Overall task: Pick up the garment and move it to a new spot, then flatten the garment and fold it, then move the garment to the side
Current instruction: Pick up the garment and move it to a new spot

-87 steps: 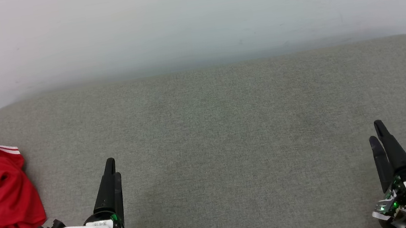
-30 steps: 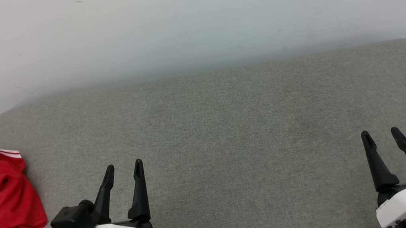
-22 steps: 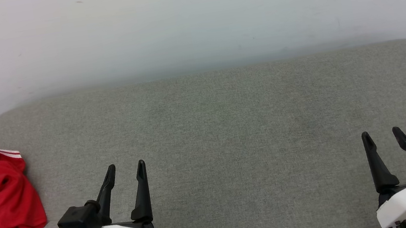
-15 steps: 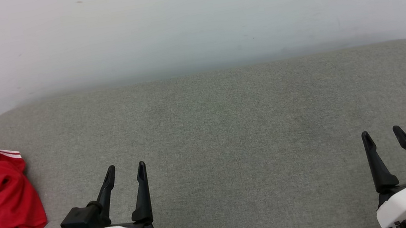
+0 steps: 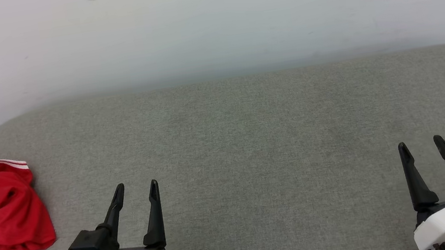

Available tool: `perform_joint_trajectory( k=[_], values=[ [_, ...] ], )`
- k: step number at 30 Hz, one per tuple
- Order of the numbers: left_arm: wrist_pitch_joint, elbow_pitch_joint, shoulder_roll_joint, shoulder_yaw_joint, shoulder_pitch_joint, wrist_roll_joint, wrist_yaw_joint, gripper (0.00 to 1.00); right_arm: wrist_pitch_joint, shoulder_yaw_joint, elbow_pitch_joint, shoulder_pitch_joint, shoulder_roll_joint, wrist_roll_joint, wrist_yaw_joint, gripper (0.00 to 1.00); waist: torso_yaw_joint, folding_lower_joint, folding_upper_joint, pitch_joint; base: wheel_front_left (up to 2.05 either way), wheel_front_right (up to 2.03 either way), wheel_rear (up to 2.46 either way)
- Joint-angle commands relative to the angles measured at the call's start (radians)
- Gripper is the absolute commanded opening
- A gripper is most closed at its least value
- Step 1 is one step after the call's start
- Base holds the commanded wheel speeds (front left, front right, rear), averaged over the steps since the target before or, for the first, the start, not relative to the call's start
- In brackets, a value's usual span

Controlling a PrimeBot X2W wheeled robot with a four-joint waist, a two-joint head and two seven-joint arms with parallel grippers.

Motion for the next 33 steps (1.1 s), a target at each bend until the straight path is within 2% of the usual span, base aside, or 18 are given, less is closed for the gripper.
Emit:
perform_joint_trajectory(
  k=[1,7,12,18,19,20,33],
  values=[
    [-0.008,0.002,0.001,0.006,-0.001,0.02,-0.005,1.0,-0.006,0.001,-0.011,0.008,-0.001,-0.019,0.0,1.0,0.01,0.0,-0.0001,0.002,0.0,0.0,0.0],
    [-0.019,0.014,0.0,0.026,-0.018,0.06,-0.005,1.0,-0.01,0.017,-0.032,0.01,-0.001,-0.053,0.0,1.0,0.07,0.0,-0.0001,0.01,0.0,0.0,0.0],
    [-0.027,0.023,0.001,0.053,-0.023,0.091,-0.008,1.0,-0.005,0.027,-0.044,0.015,0.0,-0.066,0.0,1.0,0.154,0.0,-0.0001,0.014,0.0,0.0,0.0],
    [-0.025,0.032,0.002,0.087,-0.026,0.073,-0.011,1.0,-0.005,0.035,-0.038,0.009,-0.001,-0.041,0.0,1.0,0.268,0.0,-0.0001,0.017,0.0,0.0,0.0],
    [-0.025,0.032,0.002,0.087,-0.026,0.073,-0.011,1.0,-0.005,0.035,-0.038,0.009,-0.001,-0.041,0.0,1.0,0.268,0.0,-0.0001,0.017,0.0,0.0,0.0],
    [-0.025,0.036,0.002,0.096,-0.025,0.062,-0.012,1.0,-0.005,0.04,-0.04,0.006,0.0,-0.045,0.0,1.0,0.304,0.0,-0.0001,0.018,0.0,0.0,0.0],
    [-0.025,0.044,0.002,0.14,-0.015,0.039,-0.014,1.0,-0.003,0.067,-0.034,-0.015,-0.001,-0.036,0.0,1.0,0.479,0.0,-0.0001,0.022,0.0,0.0,0.0]
  ],
)
